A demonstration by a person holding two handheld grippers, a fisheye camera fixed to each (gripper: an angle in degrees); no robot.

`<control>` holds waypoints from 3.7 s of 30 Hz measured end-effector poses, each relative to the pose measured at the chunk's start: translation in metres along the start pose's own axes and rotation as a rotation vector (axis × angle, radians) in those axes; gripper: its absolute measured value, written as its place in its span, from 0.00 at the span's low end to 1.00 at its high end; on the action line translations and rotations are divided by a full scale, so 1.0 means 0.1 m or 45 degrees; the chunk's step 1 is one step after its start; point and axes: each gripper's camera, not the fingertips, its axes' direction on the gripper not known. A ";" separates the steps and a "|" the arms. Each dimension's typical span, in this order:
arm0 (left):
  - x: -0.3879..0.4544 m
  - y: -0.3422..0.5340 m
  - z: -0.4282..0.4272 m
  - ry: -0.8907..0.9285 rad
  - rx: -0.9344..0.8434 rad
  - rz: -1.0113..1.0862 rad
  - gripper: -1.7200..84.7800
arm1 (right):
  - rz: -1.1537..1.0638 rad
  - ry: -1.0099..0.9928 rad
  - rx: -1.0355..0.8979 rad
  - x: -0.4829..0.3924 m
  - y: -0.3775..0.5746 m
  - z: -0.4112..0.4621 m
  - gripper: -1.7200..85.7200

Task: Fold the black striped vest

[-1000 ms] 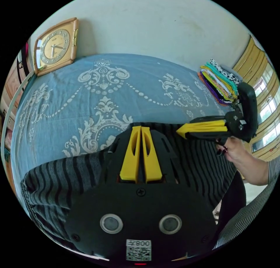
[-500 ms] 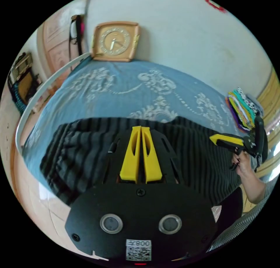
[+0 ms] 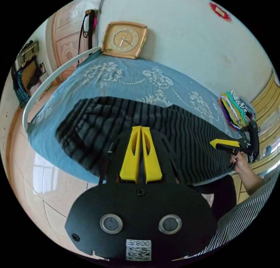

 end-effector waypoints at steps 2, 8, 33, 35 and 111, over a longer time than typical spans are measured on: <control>0.09 0.29 0.02 -0.032 -0.052 -0.010 0.02 | 0.001 0.007 -0.073 -0.18 0.32 0.13 0.02; 0.12 0.68 0.41 0.013 -0.202 -0.081 0.02 | 0.083 0.031 -0.209 -0.33 0.86 0.77 0.02; 2.33 1.15 1.60 0.097 -0.562 0.289 0.02 | 0.330 0.303 -0.257 -0.29 2.61 2.37 0.02; 2.41 1.16 1.73 0.161 -0.587 0.152 0.02 | 0.376 0.272 -0.173 -0.24 2.86 2.55 0.02; 12.12 0.41 6.14 0.614 -0.703 1.232 0.07 | 1.484 -0.659 0.986 2.65 8.95 6.21 0.09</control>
